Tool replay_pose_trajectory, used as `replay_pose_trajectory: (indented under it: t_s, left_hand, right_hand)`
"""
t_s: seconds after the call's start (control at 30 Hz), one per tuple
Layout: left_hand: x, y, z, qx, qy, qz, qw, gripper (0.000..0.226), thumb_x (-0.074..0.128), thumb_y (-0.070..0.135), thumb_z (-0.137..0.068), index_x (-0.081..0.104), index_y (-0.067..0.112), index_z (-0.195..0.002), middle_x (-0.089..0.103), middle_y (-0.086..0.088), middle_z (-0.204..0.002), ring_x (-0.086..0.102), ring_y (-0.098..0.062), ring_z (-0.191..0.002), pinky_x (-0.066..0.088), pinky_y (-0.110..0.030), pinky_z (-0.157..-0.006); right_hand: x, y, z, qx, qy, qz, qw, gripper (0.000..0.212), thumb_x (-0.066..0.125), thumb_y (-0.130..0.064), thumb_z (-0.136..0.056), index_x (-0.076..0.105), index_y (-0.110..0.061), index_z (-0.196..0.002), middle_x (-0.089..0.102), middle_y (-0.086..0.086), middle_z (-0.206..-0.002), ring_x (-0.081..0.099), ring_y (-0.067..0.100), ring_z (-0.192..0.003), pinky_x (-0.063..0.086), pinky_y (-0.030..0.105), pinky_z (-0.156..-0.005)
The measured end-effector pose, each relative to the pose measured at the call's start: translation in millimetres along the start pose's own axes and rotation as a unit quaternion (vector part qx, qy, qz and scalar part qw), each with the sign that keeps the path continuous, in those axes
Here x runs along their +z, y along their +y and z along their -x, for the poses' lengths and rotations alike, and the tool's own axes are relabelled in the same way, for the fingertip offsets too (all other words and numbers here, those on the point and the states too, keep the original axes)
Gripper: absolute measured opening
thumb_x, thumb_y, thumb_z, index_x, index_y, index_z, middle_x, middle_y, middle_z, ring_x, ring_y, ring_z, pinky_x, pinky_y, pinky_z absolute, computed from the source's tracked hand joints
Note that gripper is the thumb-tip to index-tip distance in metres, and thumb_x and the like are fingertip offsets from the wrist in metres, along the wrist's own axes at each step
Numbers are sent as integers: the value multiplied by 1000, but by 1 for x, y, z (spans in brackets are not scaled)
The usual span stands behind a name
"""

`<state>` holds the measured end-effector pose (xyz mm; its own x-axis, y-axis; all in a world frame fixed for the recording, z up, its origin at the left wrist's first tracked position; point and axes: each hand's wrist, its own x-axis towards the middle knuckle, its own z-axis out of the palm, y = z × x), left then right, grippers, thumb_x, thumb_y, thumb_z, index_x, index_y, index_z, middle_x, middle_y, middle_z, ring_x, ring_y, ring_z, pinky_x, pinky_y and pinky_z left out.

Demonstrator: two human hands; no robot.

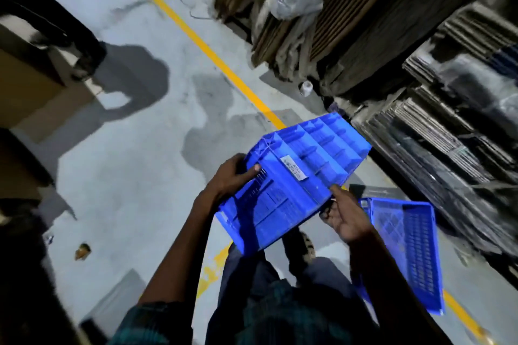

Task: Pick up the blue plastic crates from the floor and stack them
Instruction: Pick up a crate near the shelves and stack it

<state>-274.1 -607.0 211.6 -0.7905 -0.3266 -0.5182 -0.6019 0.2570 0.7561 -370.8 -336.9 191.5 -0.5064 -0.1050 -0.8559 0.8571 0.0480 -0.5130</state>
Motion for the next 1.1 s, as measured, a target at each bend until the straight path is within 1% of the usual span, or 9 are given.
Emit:
replay_pose_trajectory:
  t_s: [0.07, 0.13, 0.23, 0.33, 0.47, 0.6, 0.73, 0.9, 1.1]
  left_hand:
    - [-1, 22, 20, 29, 22, 21, 999, 60, 60, 70, -70, 54, 10, -79, 50, 3, -67, 44, -10, -58, 36, -31, -58]
    - [5, 42, 41, 53, 24, 70, 996, 60, 69, 63, -69, 62, 7, -91, 65, -6, -77, 63, -18, -68, 49, -38, -66]
    - [24, 67, 79, 99, 59, 94, 989, 64, 78, 59, -68, 65, 9, -106, 72, -17, -101, 71, -33, -94, 56, -54, -82]
    - [47, 88, 127, 129, 138, 149, 971, 54, 85, 48, -67, 68, 4, -95, 74, -17, -90, 71, -25, -76, 56, -44, -73]
    - [84, 102, 194, 144, 265, 212, 930, 41, 88, 41, -66, 70, 6, -78, 72, -9, -71, 64, -14, -62, 52, -39, -57]
    - [90, 91, 236, 110, 403, 223, 881, 60, 88, 54, -54, 64, 1, -68, 63, -11, -60, 54, -12, -57, 49, -43, -49]
    - [78, 80, 287, 83, 513, 246, 818, 38, 87, 45, -60, 66, 14, -55, 57, 10, -48, 46, -6, -45, 40, -26, -43]
    - [57, 30, 356, 40, 646, 265, 715, 52, 77, 56, -65, 59, 8, -58, 47, 5, -53, 37, -7, -53, 32, -26, -49]
    - [79, -15, 415, 25, 664, 494, 560, 37, 79, 41, -79, 51, 22, -63, 56, 3, -65, 51, -12, -63, 48, -29, -60]
  right_hand:
    - [-9, -10, 17, -31, -23, 15, 999, 9, 59, -26, -93, 59, -22, -85, 63, 1, -70, 56, 12, -53, 44, 21, -49]
    - [-18, -20, 27, -65, -45, 45, 996, 7, 62, -28, -89, 62, -22, -92, 69, 3, -77, 64, 14, -61, 52, 24, -55]
    - [-34, -32, 40, -98, -91, 85, 987, 40, 71, -34, -70, 60, -25, -108, 62, 18, -88, 60, 24, -69, 55, 31, -62]
    - [-50, -37, 53, -114, -131, 133, 976, 48, 73, -41, -63, 60, -27, -107, 57, 18, -94, 52, 27, -74, 45, 30, -61]
    - [-58, -41, 102, -122, -181, 163, 962, 53, 76, -42, -61, 71, -20, -108, 71, 12, -104, 61, 26, -85, 53, 39, -83]
    - [-57, -28, 152, -110, -253, 159, 948, 26, 65, -38, -88, 75, -15, -93, 75, 3, -78, 68, 14, -59, 57, 30, -60]
    - [-57, -8, 191, -107, -337, 223, 908, 21, 52, -36, -99, 60, -17, -102, 66, 4, -87, 61, 18, -66, 45, 29, -60]
    - [-60, 36, 231, -179, -345, 335, 858, 23, 60, -23, -97, 60, -15, -118, 65, 6, -110, 63, 22, -79, 49, 32, -64]
    - [-41, 76, 261, -274, -366, 412, 788, 22, 60, -18, -95, 66, -15, -115, 72, 8, -106, 65, 16, -73, 50, 29, -65]
